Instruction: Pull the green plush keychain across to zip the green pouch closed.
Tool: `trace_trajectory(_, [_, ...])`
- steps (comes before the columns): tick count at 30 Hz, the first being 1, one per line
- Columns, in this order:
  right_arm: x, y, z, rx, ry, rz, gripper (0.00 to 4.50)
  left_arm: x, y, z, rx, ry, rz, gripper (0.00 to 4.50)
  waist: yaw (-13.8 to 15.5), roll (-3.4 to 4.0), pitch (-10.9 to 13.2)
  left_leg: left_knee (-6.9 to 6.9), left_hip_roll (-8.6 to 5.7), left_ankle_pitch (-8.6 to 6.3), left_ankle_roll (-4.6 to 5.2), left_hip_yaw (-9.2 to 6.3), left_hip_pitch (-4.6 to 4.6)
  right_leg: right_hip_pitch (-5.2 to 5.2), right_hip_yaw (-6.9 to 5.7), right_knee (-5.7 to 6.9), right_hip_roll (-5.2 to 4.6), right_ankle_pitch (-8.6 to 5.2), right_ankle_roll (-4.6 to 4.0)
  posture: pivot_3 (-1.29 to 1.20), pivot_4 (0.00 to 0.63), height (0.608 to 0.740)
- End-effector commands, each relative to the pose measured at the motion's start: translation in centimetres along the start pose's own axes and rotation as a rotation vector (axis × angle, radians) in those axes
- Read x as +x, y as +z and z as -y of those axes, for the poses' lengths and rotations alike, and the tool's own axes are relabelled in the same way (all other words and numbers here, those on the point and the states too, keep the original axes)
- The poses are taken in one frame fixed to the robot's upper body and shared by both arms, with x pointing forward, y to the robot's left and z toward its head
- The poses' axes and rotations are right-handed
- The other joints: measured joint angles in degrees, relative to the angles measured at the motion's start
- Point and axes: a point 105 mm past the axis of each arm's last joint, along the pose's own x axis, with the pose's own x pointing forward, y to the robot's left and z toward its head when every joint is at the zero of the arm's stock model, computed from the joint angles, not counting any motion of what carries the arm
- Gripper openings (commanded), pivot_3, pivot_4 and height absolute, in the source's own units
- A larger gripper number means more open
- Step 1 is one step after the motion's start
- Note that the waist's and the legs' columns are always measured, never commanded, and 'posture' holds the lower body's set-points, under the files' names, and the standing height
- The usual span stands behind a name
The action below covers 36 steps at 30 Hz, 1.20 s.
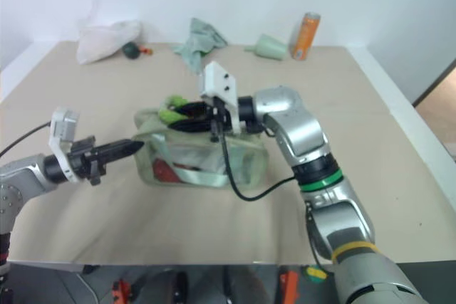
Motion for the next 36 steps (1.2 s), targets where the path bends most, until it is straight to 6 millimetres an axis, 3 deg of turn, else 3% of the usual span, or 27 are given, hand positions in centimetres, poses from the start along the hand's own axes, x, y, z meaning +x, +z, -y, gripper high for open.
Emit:
trace_trajectory(1, [-0.3,1.3,0.3,-0.053,-0.014,0.026,1.65,0.0,0.2,0.1,0.01,0.002,0.001,0.0,-0.01,0.0,0.0,0.0,0.0,0.0,0.0,0.0,0.0,0.0,0.0,0.0,0.0,0.0,0.0,0.0,0.15,0.74])
trace_trajectory(8, [-0.4,1.4,0.7,-0.058,-0.027,0.032,1.65,0.0,0.3,0.0,0.015,0.009,0.007,0.0,-0.01,0.0,0.0,0.0,0.01,0.0,0.0,-0.01,0.0,0.0,-0.01,0.0,0.01,0.0,0.0,0.0,0.15,0.74])
trace_trajectory(9, [-0.4,1.4,0.8,-0.058,-0.032,0.033,2.19,0.0,0.3,0.0,0.015,0.009,0.008,0.0,-0.01,0.0,0.0,0.0,0.01,0.0,0.0,-0.01,0.0,0.0,-0.01,0.0,0.01,0.0,0.0,0.0,0.15,0.74])
trace_trajectory(16, [-0.6,1.6,1.3,-0.068,-0.049,0.032,4.42,0.0,0.4,-0.1,0.015,0.014,0.011,0.0,-0.01,0.0,0.0,-0.01,0.01,0.0,0.0,-0.01,0.0,-0.01,-0.01,0.0,0.01,0.0,0.0,0.0,0.15,0.74])
trace_trajectory(24, [-1.4,1.6,2.0,-0.089,-0.098,0.014,4.42,0.0,0.3,-0.1,0.011,0.01,0.013,0.0,-0.02,0.0,0.0,-0.02,0.01,0.0,0.0,0.0,0.0,-0.01,0.0,0.0,0.01,0.0,0.0,0.0,0.15,0.74])
trace_trajectory(32, [-1.5,1.1,0.7,-0.093,-0.031,-0.012,4.42,0.2,0.3,-0.2,0.01,0.007,0.016,0.0,-0.02,0.0,0.0,-0.02,0.0,0.0,0.0,0.0,0.0,-0.01,0.0,0.0,0.01,-0.01,0.0,0.0,0.15,0.74])
trace_trajectory(35, [-1.6,1.3,1.0,-0.09,-0.046,-0.003,3.72,0.2,0.3,-0.2,0.009,0.008,0.018,0.0,-0.02,0.0,0.0,-0.03,0.01,0.0,0.0,-0.01,0.0,-0.01,0.0,-0.01,0.02,-0.01,0.0,0.0,0.15,0.74])
trace_trajectory(36, [-1.6,1.4,1.1,-0.09,-0.048,0.001,3.24,0.2,0.3,-0.2,0.009,0.009,0.018,0.0,-0.03,0.0,0.0,-0.03,0.01,0.0,0.0,-0.01,0.0,-0.02,-0.01,-0.01,0.02,-0.01,0.0,0.0,0.15,0.74])
